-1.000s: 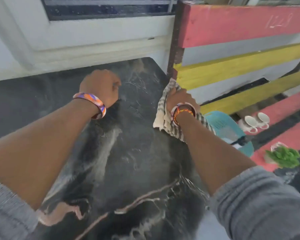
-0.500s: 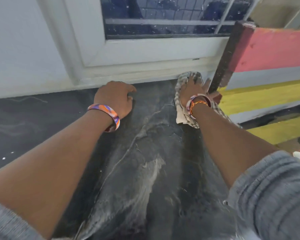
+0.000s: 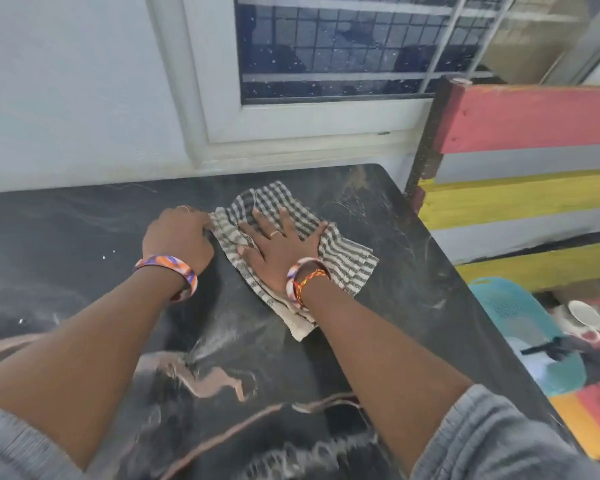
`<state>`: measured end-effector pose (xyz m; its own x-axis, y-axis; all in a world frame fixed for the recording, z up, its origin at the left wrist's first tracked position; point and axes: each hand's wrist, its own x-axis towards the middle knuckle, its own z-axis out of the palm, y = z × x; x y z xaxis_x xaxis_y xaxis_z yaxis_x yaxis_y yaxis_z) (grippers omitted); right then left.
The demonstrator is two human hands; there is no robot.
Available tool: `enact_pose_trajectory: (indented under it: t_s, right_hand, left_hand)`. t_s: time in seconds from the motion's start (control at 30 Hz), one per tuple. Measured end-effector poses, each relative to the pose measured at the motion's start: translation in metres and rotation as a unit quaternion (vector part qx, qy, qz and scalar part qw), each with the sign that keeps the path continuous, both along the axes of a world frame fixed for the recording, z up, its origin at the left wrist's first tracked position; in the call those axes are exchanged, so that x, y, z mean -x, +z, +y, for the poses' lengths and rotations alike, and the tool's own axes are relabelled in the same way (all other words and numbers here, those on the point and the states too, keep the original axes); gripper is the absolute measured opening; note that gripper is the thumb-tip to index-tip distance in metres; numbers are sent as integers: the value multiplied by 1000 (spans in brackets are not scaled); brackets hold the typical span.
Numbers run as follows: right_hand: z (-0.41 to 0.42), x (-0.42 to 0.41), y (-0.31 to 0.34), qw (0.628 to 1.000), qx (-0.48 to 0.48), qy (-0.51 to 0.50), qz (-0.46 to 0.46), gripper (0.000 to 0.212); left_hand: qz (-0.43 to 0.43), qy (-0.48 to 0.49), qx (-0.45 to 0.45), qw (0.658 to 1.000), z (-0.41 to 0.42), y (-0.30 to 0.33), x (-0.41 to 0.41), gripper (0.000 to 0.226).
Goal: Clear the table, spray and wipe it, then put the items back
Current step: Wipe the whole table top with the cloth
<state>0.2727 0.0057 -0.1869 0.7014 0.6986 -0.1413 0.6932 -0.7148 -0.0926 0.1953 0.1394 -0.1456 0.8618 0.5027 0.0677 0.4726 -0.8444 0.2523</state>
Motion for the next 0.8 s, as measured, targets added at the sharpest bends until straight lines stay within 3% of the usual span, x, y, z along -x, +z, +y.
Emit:
enact_pose_trajectory:
  t_s: [0.27, 0.53, 0.63, 0.8]
  right_hand:
    - [-141, 74, 3, 977, -6, -208, 46, 53]
    - [-280, 172, 6, 871, -41, -485, 61, 57]
    - [-301, 202, 7, 841, -48, -535, 61, 55]
    - [-287, 247, 7, 840, -46, -539, 40, 54]
  left_hand:
    - [2, -88, 27, 996, -99, 16, 63, 40]
    - [13, -176, 6, 984, -177, 28, 149, 39]
    - [14, -191, -1, 981, -183, 29, 178, 35]
    - [26, -178, -1, 984, -152, 35, 228, 37]
